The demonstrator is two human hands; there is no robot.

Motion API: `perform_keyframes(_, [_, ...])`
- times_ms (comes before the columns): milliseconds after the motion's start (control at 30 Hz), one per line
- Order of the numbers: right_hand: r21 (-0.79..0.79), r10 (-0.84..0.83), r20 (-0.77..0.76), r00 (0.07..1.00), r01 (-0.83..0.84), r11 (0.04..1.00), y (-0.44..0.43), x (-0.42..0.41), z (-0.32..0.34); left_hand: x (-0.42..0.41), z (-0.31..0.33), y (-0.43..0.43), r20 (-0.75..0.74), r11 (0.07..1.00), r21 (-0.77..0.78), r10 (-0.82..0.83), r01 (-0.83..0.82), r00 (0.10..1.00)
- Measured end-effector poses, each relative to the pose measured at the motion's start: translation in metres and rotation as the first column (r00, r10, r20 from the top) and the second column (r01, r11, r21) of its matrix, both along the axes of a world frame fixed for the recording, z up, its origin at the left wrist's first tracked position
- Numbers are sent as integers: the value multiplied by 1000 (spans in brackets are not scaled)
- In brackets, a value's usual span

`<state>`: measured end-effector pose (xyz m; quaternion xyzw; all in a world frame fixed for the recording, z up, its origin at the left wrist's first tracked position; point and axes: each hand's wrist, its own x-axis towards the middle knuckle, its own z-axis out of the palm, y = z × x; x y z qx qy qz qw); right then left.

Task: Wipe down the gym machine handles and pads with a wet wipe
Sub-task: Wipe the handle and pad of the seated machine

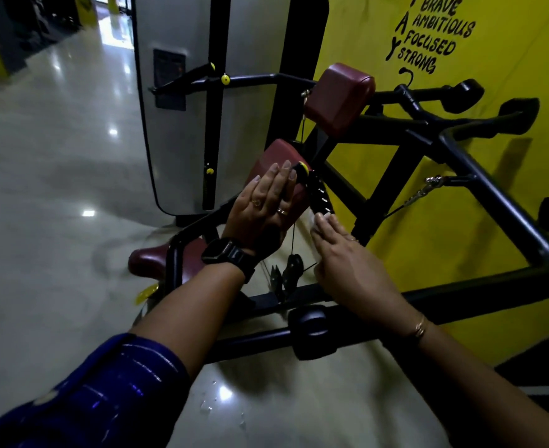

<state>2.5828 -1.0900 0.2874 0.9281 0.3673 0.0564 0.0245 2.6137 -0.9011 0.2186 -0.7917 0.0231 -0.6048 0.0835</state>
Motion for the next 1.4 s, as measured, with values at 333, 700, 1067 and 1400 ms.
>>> perform_keyframes(333, [32, -28, 35, 999, 27, 999, 25, 23, -6, -1, 3, 2, 64, 994, 96, 42, -48, 997])
perform_keyframes(700, [172, -212, -90, 973, 225, 959, 3, 3, -15, -4, 3, 1, 10, 993, 86, 82, -82, 997])
perform_keyframes(1067, [120, -247, -85, 965, 256, 959, -6, -14, -23, -2, 1, 0, 20, 995, 65, 74, -75, 997])
perform_keyframes(1400, [306, -252, -344, 904, 362, 881, -2, 18, -9, -4, 4, 0, -6, 995, 60, 80, -80, 997])
